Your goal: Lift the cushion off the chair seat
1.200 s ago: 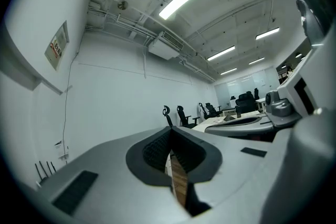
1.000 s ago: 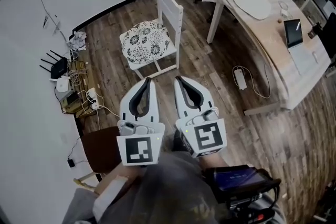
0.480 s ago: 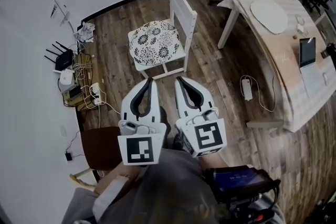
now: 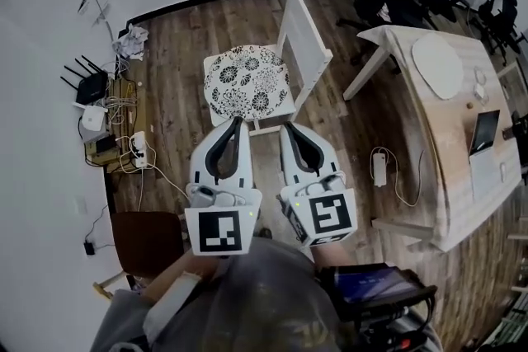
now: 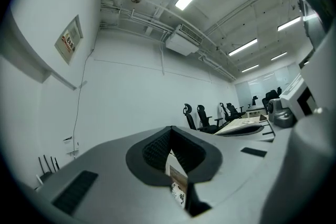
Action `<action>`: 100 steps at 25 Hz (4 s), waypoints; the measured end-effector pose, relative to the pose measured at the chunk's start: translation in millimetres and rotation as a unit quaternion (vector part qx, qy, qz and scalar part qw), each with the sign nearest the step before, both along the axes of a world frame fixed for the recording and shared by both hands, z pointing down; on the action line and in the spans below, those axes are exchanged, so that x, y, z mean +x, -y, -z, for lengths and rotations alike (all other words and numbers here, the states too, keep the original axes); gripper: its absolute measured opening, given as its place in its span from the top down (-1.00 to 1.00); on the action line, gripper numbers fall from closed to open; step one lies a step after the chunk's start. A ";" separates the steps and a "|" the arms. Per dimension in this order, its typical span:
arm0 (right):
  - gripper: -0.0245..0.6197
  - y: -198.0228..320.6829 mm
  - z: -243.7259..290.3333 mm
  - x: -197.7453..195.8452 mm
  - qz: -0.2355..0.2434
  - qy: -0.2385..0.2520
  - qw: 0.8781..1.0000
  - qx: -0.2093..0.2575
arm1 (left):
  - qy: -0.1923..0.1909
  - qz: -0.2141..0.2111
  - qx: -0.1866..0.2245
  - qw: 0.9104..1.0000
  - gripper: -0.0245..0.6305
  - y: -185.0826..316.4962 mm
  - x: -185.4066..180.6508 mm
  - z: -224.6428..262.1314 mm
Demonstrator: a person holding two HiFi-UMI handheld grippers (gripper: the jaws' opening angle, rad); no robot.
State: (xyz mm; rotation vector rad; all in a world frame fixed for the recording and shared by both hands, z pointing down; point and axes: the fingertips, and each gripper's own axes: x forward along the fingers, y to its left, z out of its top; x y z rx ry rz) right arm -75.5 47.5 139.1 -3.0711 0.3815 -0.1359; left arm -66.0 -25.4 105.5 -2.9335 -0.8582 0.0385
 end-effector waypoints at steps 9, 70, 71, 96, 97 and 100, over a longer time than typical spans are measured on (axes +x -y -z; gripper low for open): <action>0.90 11.6 -1.7 100.6 0.025 0.012 0.999 -0.016 | 0.014 0.029 -0.020 0.999 0.91 20.7 100.2 -1.1; 0.90 -54.3 -52.0 335.0 0.128 0.050 0.990 -0.008 | 0.059 0.114 0.021 0.992 0.91 -63.2 312.6 -50.8; 0.90 -53.1 -55.0 335.0 0.127 0.053 0.990 -0.008 | 0.056 0.112 0.021 0.992 0.91 -61.3 312.7 -52.1; 0.90 -33.2 -201.4 312.7 0.100 0.119 0.987 -0.030 | 0.108 0.081 0.017 0.991 0.91 -31.9 294.4 -189.7; 0.90 -33.8 -211.7 310.4 0.099 0.123 0.987 -0.032 | 0.111 0.081 0.018 0.990 0.91 -31.4 293.1 -198.5; 0.90 -34.9 -242.8 304.3 0.095 0.134 0.986 -0.033 | 0.116 0.081 0.015 0.990 0.91 -30.8 290.0 -224.3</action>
